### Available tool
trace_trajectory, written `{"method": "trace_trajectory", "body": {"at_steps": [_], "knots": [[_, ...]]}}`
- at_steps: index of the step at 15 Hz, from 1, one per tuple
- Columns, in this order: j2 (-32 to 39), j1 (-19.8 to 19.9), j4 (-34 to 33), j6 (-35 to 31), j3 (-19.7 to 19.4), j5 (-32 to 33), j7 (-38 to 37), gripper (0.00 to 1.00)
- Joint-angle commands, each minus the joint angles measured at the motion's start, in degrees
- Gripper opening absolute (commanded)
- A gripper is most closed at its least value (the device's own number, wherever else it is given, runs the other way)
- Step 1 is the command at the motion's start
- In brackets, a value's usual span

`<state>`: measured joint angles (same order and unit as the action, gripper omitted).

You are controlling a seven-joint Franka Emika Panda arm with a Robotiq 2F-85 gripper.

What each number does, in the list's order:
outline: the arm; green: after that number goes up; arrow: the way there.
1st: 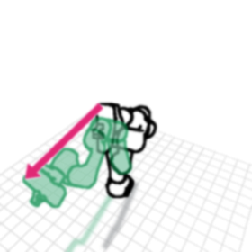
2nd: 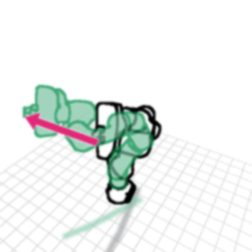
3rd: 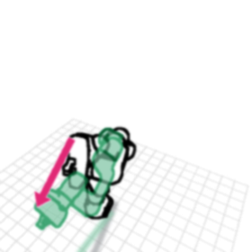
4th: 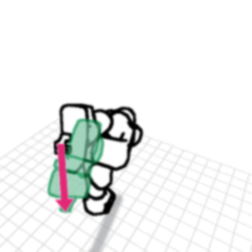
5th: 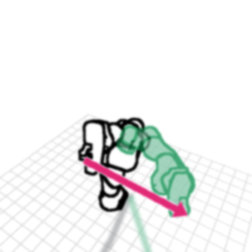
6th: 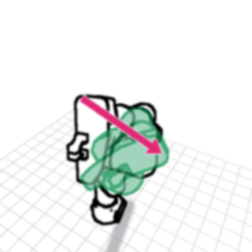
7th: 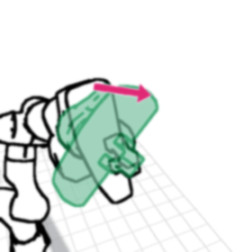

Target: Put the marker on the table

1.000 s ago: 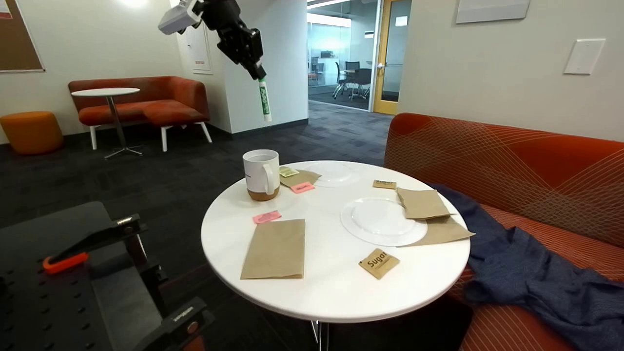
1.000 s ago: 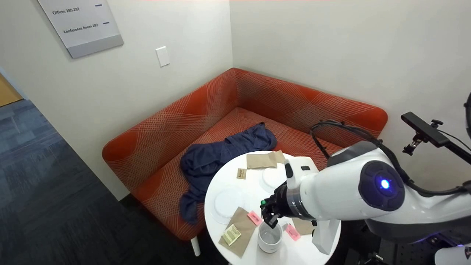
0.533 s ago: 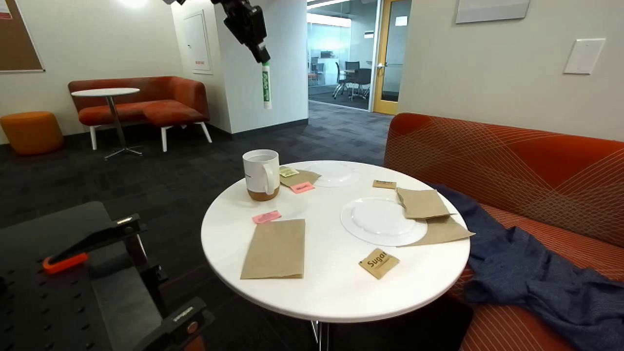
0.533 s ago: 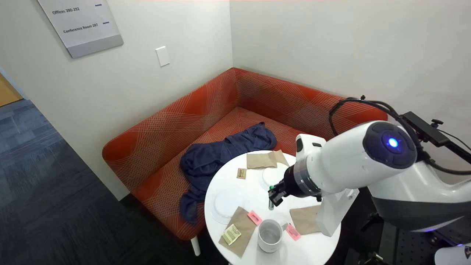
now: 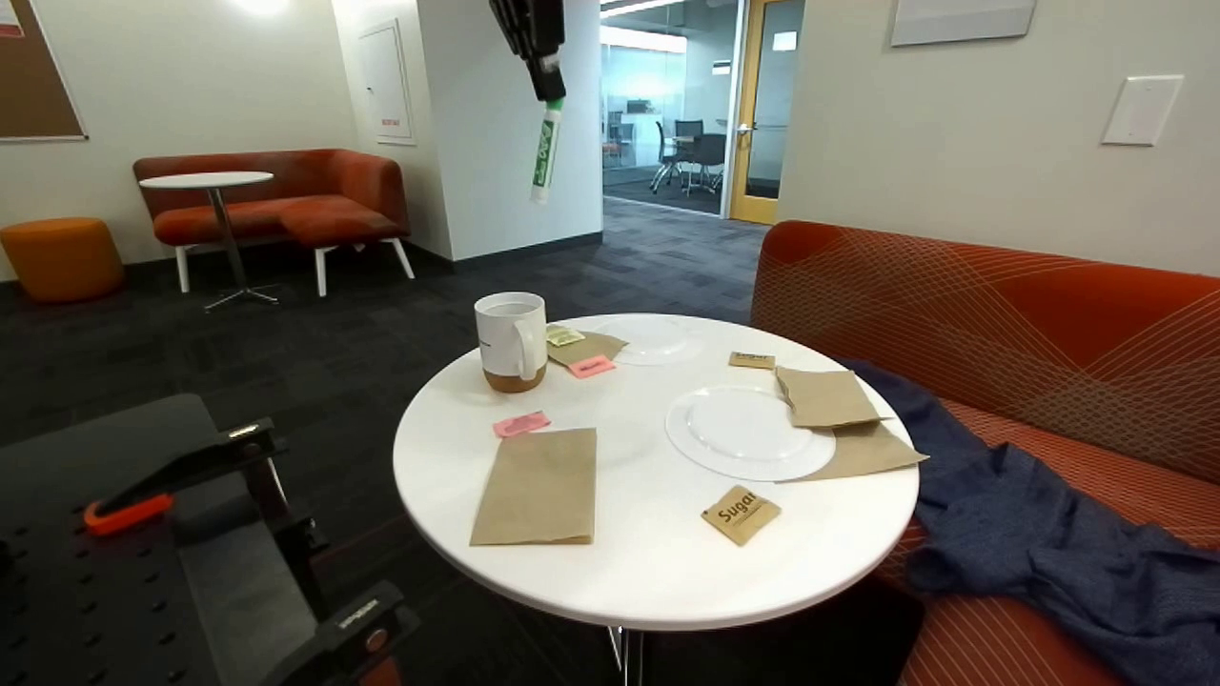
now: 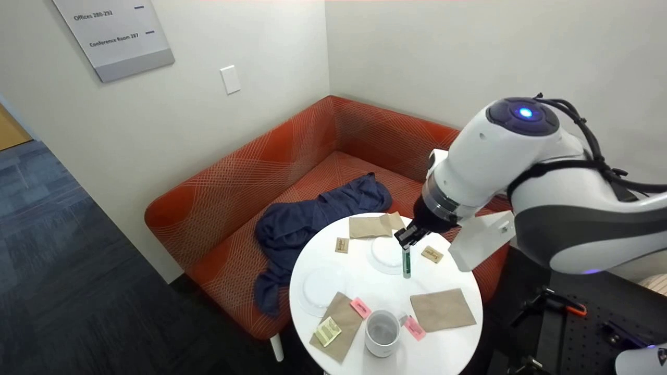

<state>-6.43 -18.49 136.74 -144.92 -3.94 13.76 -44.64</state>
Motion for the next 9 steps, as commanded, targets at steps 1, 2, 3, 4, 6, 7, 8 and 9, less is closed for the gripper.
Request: {"method": "trace_trajectory", "body": {"at_steps": [1, 2, 3, 4, 6, 7, 8, 9], "knots": [[1.3, 6.6, -4.0, 7.0, 3.5, -7.2, 11.1, 0.05], [1.8, 8.0, -5.0, 8.5, 3.8, -8.4, 13.7, 0.05], [2.4, 9.1, -5.9, 9.9, 3.8, -10.1, 16.8, 0.05], [3.3, 10.2, -6.9, 11.3, 3.6, -11.3, 19.8, 0.05], [4.6, 11.8, -8.8, 14.9, 3.4, -12.5, 24.4, 0.05], [5.9, 12.6, -10.0, 16.7, 3.4, -12.5, 26.4, 0.05], [7.3, 13.2, -11.3, 18.2, 3.3, -12.2, 28.4, 0.05], [9.0, 13.6, -12.7, 19.6, 3.4, -11.8, 30.1, 0.05]]}}
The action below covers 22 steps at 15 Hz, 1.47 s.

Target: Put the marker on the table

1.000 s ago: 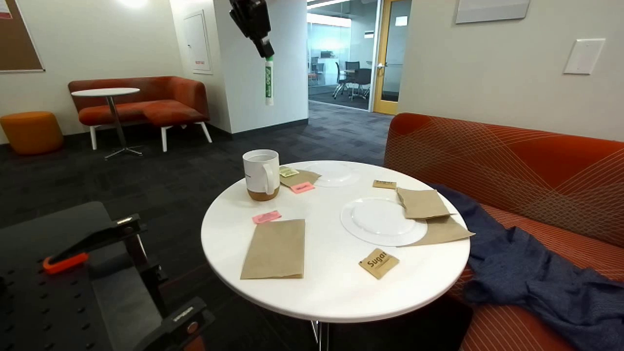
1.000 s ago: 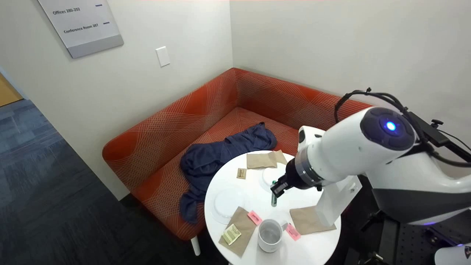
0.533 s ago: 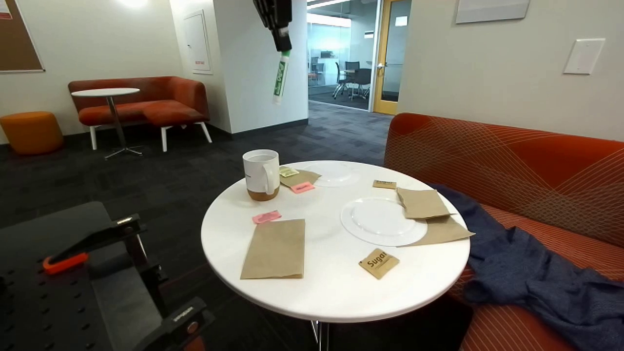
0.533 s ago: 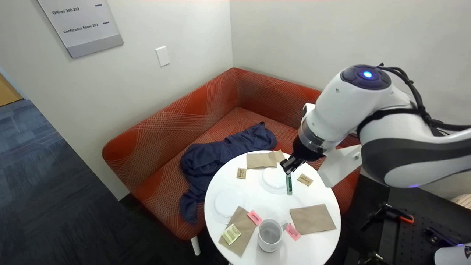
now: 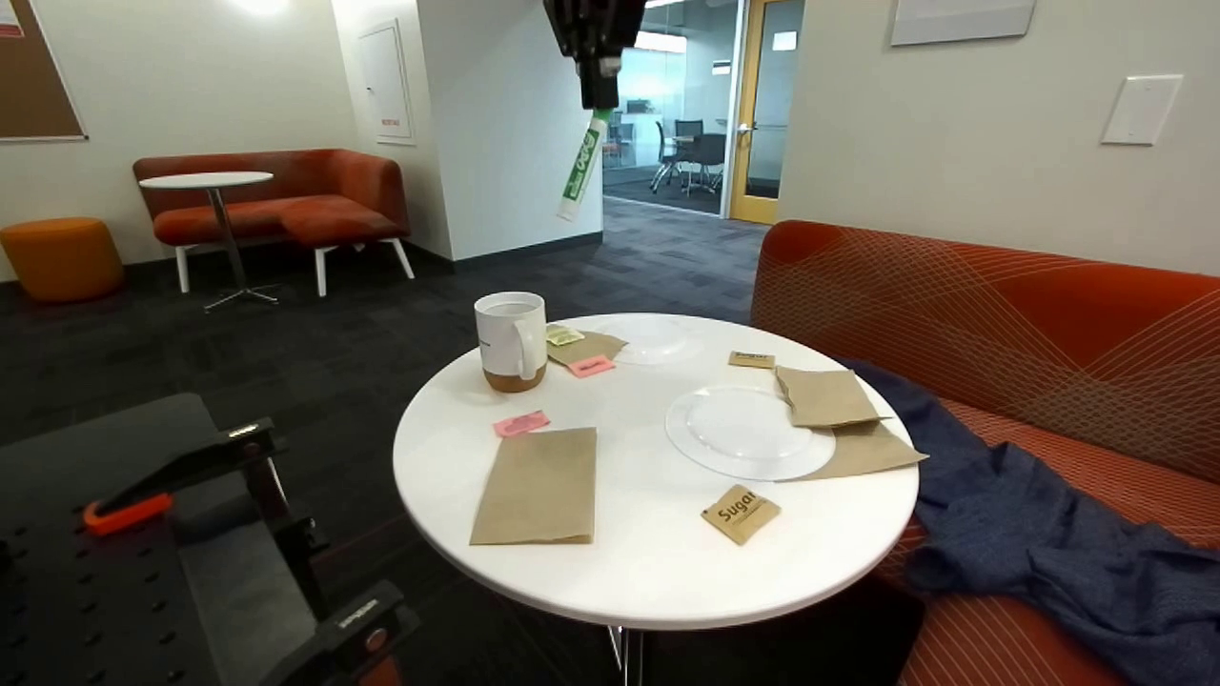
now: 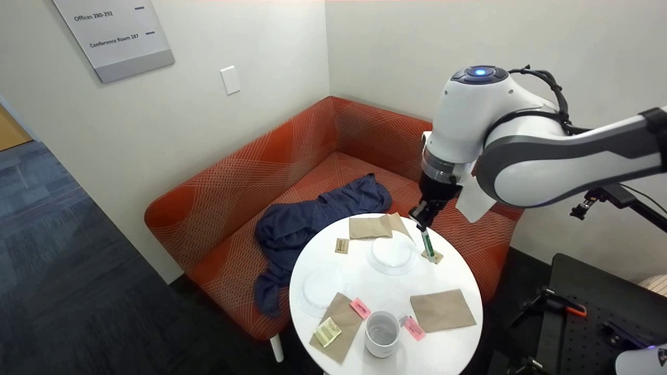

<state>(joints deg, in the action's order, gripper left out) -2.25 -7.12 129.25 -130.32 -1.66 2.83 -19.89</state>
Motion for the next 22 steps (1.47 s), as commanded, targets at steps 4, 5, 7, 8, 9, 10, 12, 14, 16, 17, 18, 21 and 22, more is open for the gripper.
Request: {"method": "trace_trajectory", "body": {"at_steps": [4, 5, 7, 8, 9, 10, 12, 14, 16, 17, 18, 21, 22], "knots": [[11.0, 3.1, -9.6, 7.2, 1.1, 0.7, 9.8, 0.05], [12.3, 3.1, -10.6, 7.4, 1.0, 1.0, 10.4, 0.05], [15.2, 3.2, -12.6, 6.6, 1.0, 0.7, 12.0, 0.05], [16.7, 3.3, -13.8, 6.6, 1.0, 0.5, 12.9, 0.05], [18.1, 3.4, -15.0, 6.6, 1.1, 0.2, 14.0, 0.05], [19.6, 3.5, -16.4, 6.6, 1.1, 0.0, 14.8, 0.05], [22.5, 3.6, -19.2, 7.2, 1.2, -0.2, 16.4, 0.05], [25.7, 3.9, -22.3, 8.0, 1.2, -0.3, 17.9, 0.05], [28.8, 4.3, -25.2, 8.4, 1.3, -0.3, 19.7, 0.05], [30.2, 4.5, -26.6, 8.9, 1.4, -0.6, 20.5, 0.05], [32.1, 4.7, -28.1, 9.2, 1.5, -0.7, 21.1, 0.05], [37.3, 5.4, -32.5, 11.0, 2.3, -1.2, 23.5, 0.05], [39.0, 5.7, -33.8, 11.8, 2.8, -1.5, 24.7, 0.05]]}}
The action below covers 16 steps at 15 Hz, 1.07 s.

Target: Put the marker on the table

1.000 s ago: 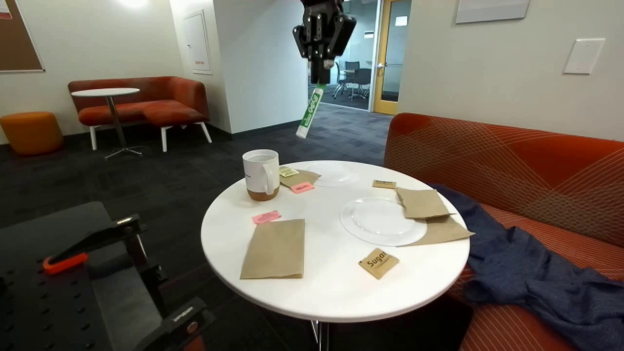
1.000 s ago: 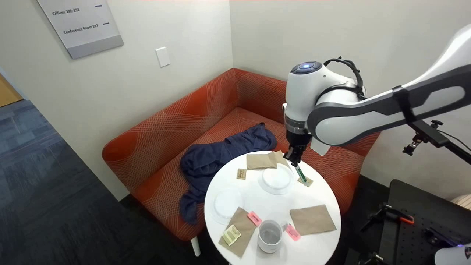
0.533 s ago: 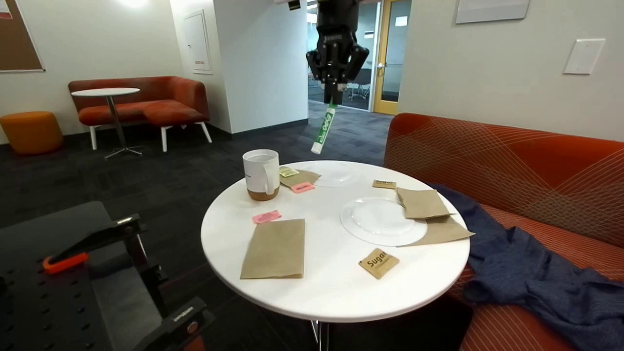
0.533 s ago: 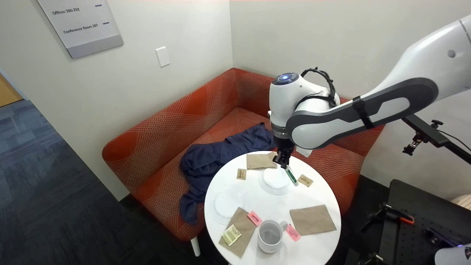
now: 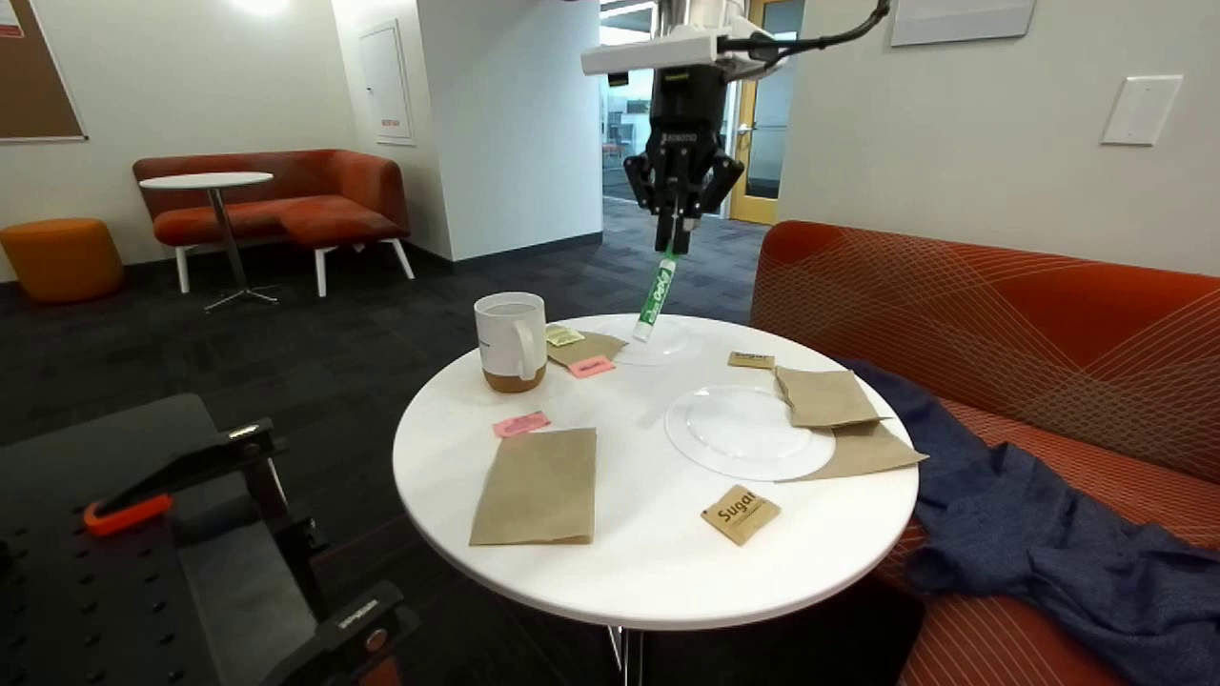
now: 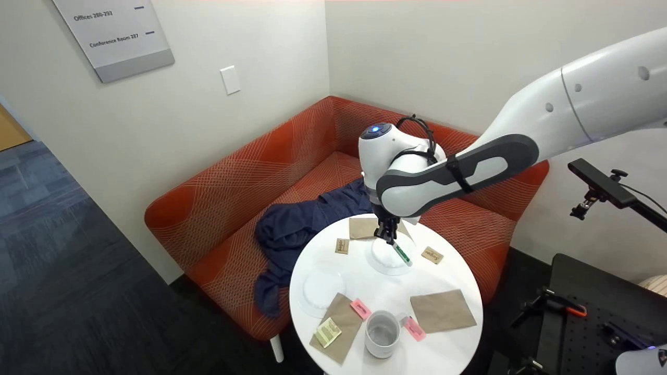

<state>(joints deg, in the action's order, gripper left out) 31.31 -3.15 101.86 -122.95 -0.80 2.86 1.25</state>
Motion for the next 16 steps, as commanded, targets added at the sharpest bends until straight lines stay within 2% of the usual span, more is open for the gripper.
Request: {"method": "trace_trajectory", "body": {"at_steps": [1, 16], "knots": [[7.0, 2.0, -7.9, 5.4, 2.2, -1.6, 4.4, 0.05], [24.1, 2.1, -25.4, 15.6, 4.3, -1.1, 9.9, 0.05]]}}
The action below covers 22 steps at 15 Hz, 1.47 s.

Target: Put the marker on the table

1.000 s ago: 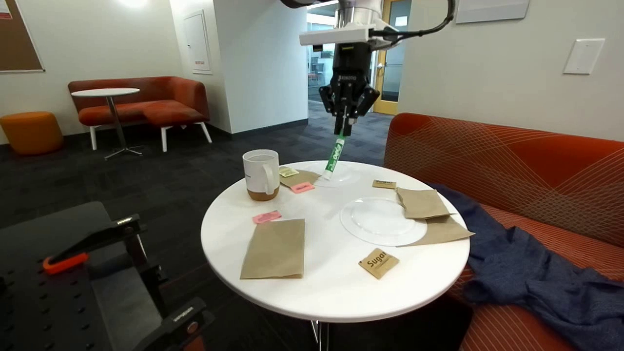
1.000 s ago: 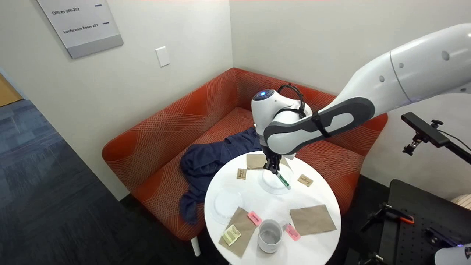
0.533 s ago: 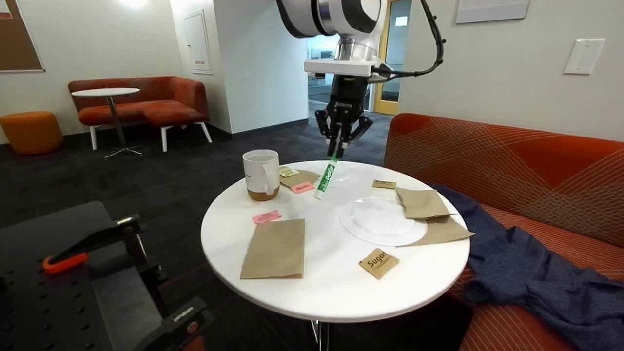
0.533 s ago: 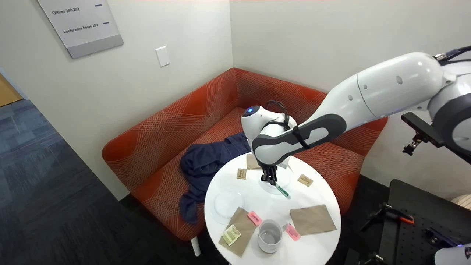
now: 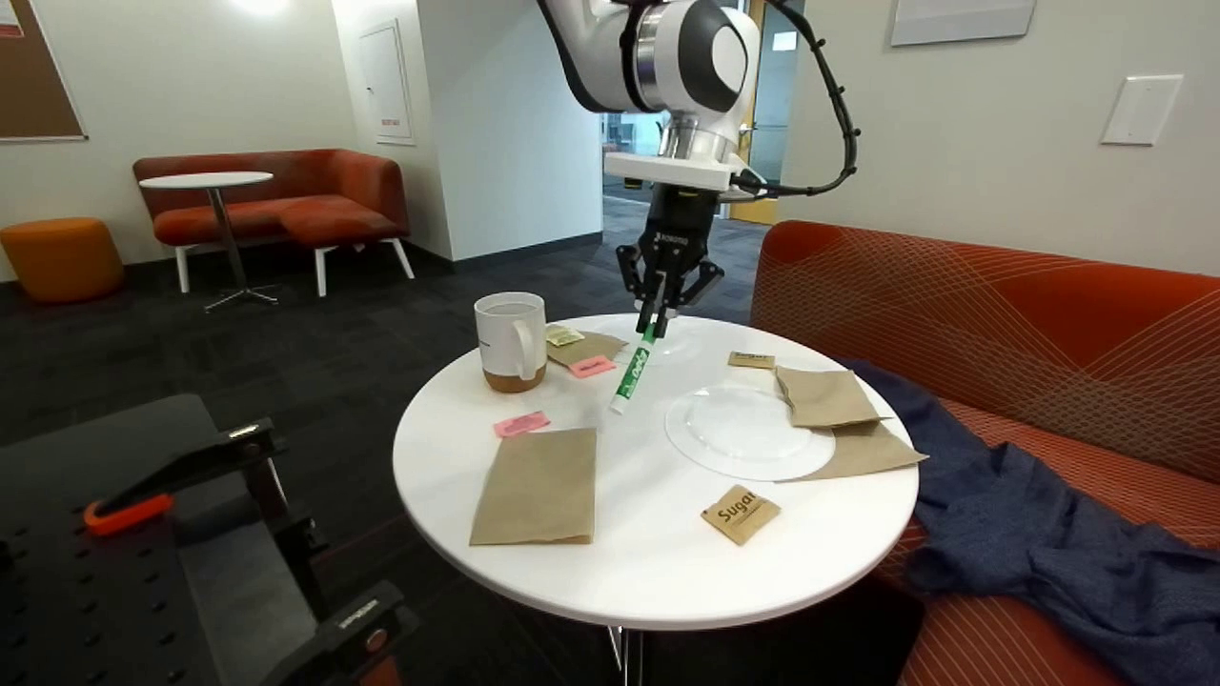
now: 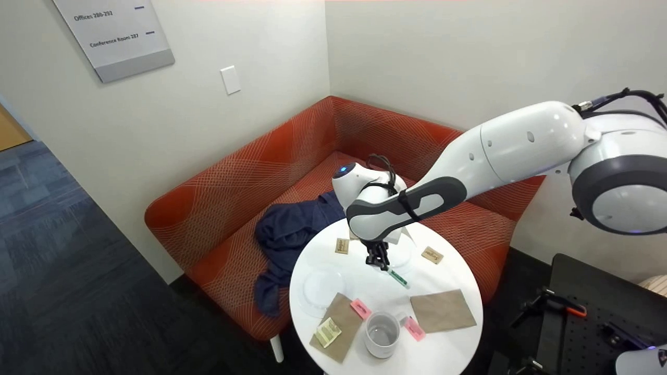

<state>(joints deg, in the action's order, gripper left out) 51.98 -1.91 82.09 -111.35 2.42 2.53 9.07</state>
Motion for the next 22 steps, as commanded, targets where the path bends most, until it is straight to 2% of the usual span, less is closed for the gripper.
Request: {"method": "trace_trajectory", "body": {"at_steps": [1, 7, 8, 9, 11, 14, 17, 18, 22], "knots": [[4.3, 0.8, -6.7, 4.6, 1.1, -0.6, 2.3, 0.05], [8.6, 0.4, -13.2, 8.6, 1.2, -0.6, 2.2, 0.05], [9.2, 0.3, -14.1, 9.2, 1.2, -0.6, 1.9, 0.17], [9.7, 0.3, -14.9, 9.7, 1.2, -0.6, 1.7, 0.44], [10.3, 0.0, -15.9, 10.3, 1.2, -0.5, 1.5, 0.51], [9.9, -0.7, -15.5, 9.4, 1.3, -0.2, 0.9, 0.73], [7.3, -2.2, -11.4, 5.8, 1.4, 0.6, -0.1, 0.95], [5.9, -2.9, -9.4, 3.9, 1.3, 0.8, -0.6, 1.00], [-0.5, -4.7, 0.9, -7.0, 0.9, 1.9, -2.5, 1.00]]}}
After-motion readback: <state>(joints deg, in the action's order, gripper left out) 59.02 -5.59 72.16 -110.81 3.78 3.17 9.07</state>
